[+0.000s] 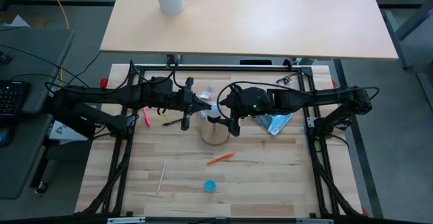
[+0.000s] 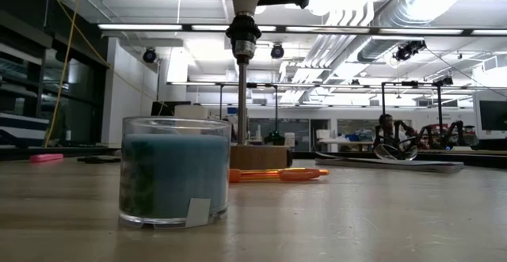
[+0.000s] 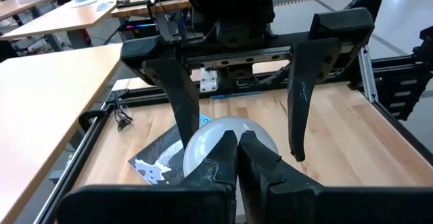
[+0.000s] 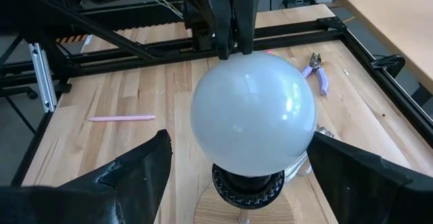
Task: Screw lightbulb
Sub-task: Insert the light bulb into the lamp
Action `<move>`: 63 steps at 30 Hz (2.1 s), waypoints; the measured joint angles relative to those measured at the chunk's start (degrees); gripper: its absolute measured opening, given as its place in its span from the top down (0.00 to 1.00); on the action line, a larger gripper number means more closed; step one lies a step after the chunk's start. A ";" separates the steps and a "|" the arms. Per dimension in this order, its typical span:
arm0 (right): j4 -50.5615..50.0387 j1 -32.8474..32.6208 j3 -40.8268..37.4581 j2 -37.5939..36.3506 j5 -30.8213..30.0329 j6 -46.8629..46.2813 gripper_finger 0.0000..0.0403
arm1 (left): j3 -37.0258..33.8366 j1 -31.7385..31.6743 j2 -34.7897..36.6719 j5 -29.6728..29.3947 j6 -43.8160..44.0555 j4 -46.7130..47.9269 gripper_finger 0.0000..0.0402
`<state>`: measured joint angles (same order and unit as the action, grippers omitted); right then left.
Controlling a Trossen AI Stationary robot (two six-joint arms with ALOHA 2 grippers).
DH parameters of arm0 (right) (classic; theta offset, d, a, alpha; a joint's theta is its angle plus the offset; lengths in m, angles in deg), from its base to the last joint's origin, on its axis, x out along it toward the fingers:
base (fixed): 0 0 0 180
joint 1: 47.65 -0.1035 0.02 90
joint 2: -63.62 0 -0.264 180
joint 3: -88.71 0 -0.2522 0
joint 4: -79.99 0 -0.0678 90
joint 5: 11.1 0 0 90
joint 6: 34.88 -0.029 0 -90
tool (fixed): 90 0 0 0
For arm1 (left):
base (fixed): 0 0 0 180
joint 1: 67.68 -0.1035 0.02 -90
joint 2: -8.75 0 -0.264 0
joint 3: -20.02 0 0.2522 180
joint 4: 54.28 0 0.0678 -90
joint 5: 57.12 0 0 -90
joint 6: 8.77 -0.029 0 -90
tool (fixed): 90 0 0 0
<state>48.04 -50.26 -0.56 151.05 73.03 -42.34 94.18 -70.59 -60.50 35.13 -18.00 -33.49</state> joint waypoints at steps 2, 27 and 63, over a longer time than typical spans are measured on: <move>0.00 0.00 -0.02 0.00 0.00 0.00 0.18 | 0.02 0.02 0.00 0.01 -0.01 0.01 1.00; 0.02 0.00 0.00 -0.02 0.04 0.00 0.18 | 0.13 0.00 0.15 -1.45 -0.47 0.50 0.66; -2.97 0.76 0.00 -0.11 0.03 2.65 0.18 | 0.17 -0.04 9.39 -7.56 -0.77 7.84 0.63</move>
<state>45.07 -49.50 -0.56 150.95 73.06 -39.69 94.35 -70.64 -51.11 27.56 -18.76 -25.65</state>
